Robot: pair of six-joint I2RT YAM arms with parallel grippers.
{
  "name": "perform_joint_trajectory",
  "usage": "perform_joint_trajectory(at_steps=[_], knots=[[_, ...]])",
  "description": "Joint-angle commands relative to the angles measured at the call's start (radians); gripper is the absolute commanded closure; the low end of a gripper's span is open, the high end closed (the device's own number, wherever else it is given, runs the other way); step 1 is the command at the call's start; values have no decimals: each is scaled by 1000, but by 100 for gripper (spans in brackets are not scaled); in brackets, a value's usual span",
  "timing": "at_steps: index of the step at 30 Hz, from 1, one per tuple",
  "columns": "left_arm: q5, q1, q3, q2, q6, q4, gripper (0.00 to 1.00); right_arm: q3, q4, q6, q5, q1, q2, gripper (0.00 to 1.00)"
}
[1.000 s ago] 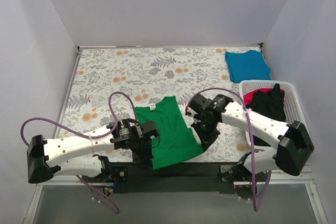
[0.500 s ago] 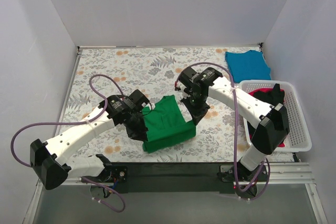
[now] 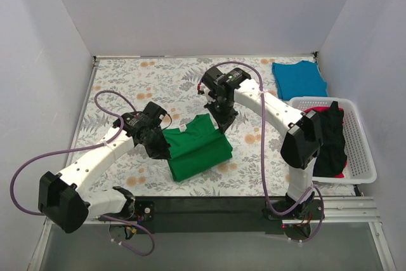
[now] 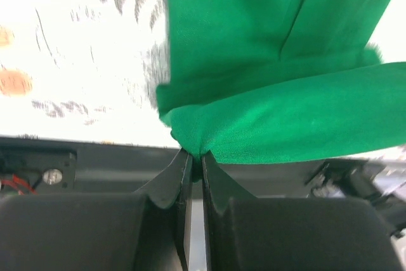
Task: Fold and stack the t-shirts
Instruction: Fold the tshirt
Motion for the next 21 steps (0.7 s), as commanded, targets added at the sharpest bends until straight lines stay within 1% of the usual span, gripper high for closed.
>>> perform_joint_trajectory(at_steps=[1, 2, 3, 4, 10, 13, 19, 21], knots=[[-53, 49, -20, -21, 43, 89, 100, 81, 41, -31, 35, -8, 47, 99], [-53, 69, -31, -12, 46, 106, 100, 87, 50, -34, 40, -8, 72, 99], [-92, 74, -36, -9, 54, 128, 100, 91, 73, -35, 47, -9, 83, 99], [-102, 78, -42, 2, 69, 173, 100, 91, 91, -37, 52, -9, 92, 99], [-131, 144, -77, 56, 112, 330, 100, 76, 205, -35, 90, -41, 146, 99], [-146, 169, -76, 71, 131, 404, 100, 58, 242, -34, 72, -64, 152, 99], [-156, 204, -65, 152, 181, 502, 100, 42, 311, -40, 64, -106, 170, 99], [-159, 221, -63, 175, 186, 511, 100, 47, 337, -46, 63, -112, 184, 99]])
